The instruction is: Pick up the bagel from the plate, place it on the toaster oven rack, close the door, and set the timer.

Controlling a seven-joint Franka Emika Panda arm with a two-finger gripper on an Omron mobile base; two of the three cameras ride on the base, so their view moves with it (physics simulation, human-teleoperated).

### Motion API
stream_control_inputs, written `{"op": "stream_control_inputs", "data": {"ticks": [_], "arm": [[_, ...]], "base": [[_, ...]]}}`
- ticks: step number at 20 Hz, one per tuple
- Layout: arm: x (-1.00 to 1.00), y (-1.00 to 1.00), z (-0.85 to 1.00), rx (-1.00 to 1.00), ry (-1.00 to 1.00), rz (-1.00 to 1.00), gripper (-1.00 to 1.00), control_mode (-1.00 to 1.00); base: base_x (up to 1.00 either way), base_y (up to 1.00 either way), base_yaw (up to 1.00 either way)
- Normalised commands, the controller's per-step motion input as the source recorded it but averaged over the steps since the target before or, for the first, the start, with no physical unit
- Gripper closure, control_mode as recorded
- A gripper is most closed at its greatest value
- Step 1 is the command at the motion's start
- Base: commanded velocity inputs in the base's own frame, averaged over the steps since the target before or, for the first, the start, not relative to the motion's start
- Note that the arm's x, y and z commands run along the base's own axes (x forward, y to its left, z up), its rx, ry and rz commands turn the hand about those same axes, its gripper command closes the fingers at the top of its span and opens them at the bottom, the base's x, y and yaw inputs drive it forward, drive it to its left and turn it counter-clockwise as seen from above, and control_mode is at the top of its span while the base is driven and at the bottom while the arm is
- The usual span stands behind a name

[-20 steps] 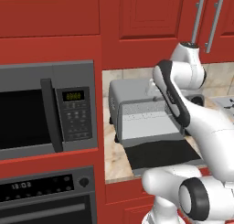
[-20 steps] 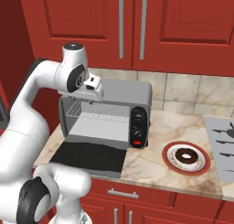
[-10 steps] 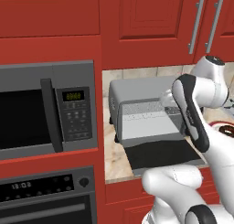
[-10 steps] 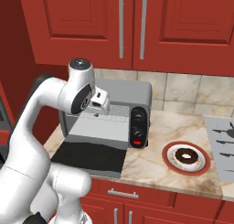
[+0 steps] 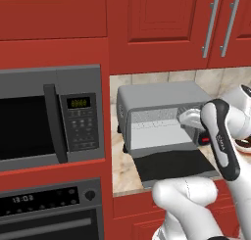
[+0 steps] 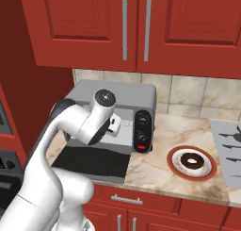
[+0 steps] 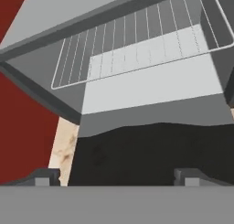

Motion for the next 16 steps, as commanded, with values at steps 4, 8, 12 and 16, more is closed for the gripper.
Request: {"op": "stream_control_inputs", "data": {"ticks": [4,8,12,16], "arm": [[0.21,0.04,-0.23,0.06,-0.01,-0.07,-1.0,-1.0],[0.42,0.08,-0.12,0.0,0.0,-0.08,-1.0,-1.0],[0.48,0.0,-0.01,0.01,0.0,0.0,-1.0,-1.0],[0.38,0.0,-0.03,0.07,-0.04,0.02,-1.0,-1.0]], "base": [[0.0,0.0,0.0],[0.0,0.0,0.0],[0.0,0.0,0.0],[0.0,0.0,0.0]]}}
